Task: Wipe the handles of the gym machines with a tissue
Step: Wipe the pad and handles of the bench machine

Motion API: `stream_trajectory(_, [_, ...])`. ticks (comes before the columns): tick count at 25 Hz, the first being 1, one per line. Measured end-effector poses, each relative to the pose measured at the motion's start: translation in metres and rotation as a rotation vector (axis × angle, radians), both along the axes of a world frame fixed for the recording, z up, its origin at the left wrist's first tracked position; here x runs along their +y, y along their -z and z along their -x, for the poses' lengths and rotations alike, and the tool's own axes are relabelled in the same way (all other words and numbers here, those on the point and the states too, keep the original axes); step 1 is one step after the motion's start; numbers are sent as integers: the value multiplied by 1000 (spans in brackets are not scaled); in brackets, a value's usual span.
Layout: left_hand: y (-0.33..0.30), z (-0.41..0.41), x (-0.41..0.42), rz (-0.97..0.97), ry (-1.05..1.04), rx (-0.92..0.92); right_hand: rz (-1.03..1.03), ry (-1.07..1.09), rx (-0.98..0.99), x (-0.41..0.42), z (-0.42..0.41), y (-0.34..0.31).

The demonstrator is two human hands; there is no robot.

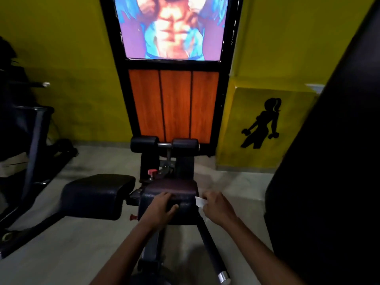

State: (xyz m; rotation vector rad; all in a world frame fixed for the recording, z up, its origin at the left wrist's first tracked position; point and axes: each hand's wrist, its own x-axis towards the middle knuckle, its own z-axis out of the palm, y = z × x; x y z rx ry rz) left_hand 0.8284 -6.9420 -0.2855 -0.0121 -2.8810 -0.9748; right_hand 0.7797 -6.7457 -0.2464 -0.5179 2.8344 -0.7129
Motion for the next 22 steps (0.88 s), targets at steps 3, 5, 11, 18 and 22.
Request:
stream_trajectory(3, [24,23,-11,97,93,22,-3,96,-10,-4,8,20])
stream_trajectory(5, [42,35,-20,173,125,26,-16,140,-19,-6,11,36])
stream_trajectory(11, [99,37,-17,507,173,85,-101,267,-19,-2,16,90])
stream_trajectory(18, [125,39,-17,601,143,215,-131,169,-73,-14,23,139])
stream_trajectory(22, [128,39,-16,622,121,228,-210,83,-40,-16,17,148])
